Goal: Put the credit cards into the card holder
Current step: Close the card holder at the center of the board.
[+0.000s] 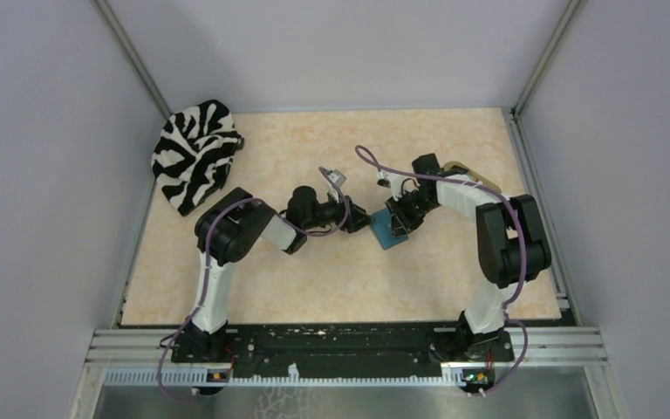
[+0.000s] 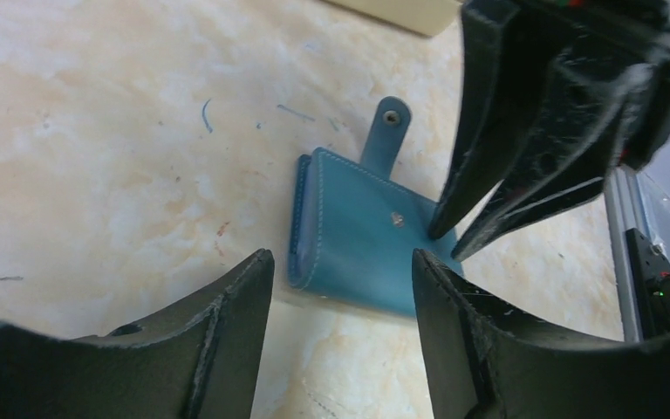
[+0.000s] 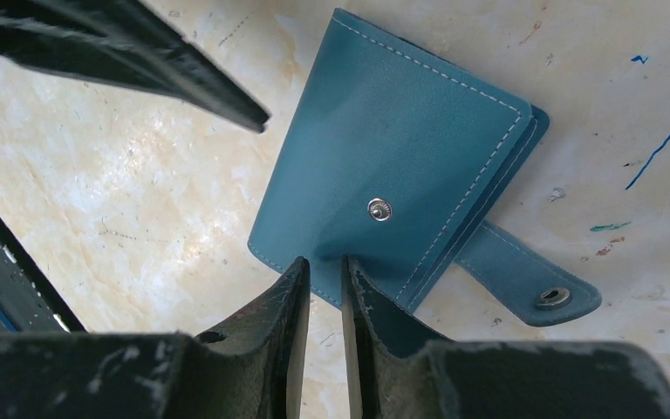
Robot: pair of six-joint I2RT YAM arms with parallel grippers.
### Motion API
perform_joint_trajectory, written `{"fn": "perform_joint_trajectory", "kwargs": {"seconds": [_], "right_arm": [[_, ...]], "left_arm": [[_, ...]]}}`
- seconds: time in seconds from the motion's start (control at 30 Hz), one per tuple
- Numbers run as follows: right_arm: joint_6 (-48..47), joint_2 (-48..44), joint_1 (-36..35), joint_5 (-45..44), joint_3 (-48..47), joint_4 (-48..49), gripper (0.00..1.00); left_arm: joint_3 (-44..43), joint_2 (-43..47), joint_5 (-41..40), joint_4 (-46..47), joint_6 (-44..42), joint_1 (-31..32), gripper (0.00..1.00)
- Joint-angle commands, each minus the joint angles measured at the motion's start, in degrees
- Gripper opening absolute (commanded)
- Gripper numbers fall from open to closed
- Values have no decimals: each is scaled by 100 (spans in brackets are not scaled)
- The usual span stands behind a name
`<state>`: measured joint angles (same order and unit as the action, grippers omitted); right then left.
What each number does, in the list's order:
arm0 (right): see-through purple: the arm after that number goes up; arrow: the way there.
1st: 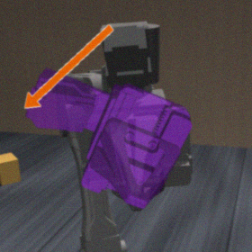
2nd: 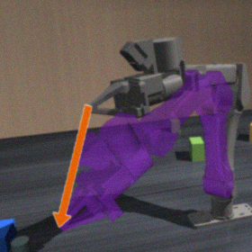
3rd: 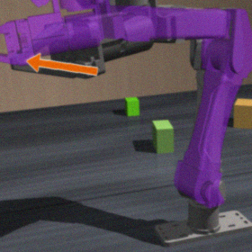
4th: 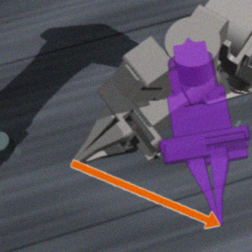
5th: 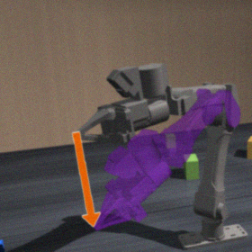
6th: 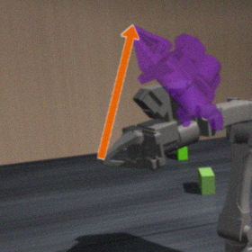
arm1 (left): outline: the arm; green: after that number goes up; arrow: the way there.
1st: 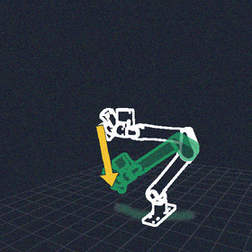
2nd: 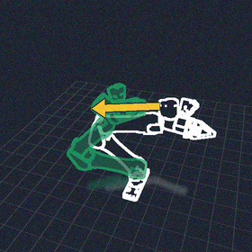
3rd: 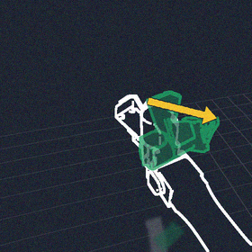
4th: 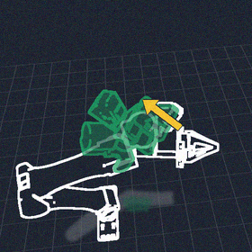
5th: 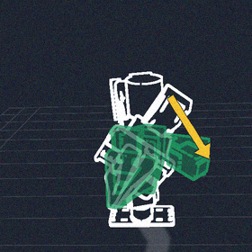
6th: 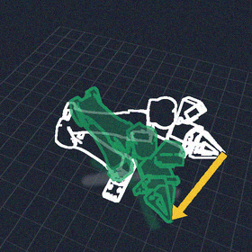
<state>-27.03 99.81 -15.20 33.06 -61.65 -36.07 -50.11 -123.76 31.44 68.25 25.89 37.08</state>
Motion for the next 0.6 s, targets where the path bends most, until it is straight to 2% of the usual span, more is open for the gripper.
{"fn": "perform_joint_trajectory", "kwargs": {"seconds": [0.0, 0.1, 0.3, 0.4, 0.57], "right_arm": [[-114, 16, 26, 105, -135, -149, 20], [-155, -13, 22, 183, -146, -175, 21], [-213, -208, 25, 326, -131, -173, 21], [-235, -298, 35, 358, -140, -171, 22], [-370, -483, 130, 681, -159, -276, 24]], "left_arm": [[-365, -130, -102, -909, 12, 18, 64], [-604, -202, -74, -1315, 4, 72, 59], [-517, -183, -213, -1586, 22, 258, 33], [-232, 3, -613, -1703, -1, 401, 23], [410, 609, -1909, -2162, 114, 743, 13]]}}
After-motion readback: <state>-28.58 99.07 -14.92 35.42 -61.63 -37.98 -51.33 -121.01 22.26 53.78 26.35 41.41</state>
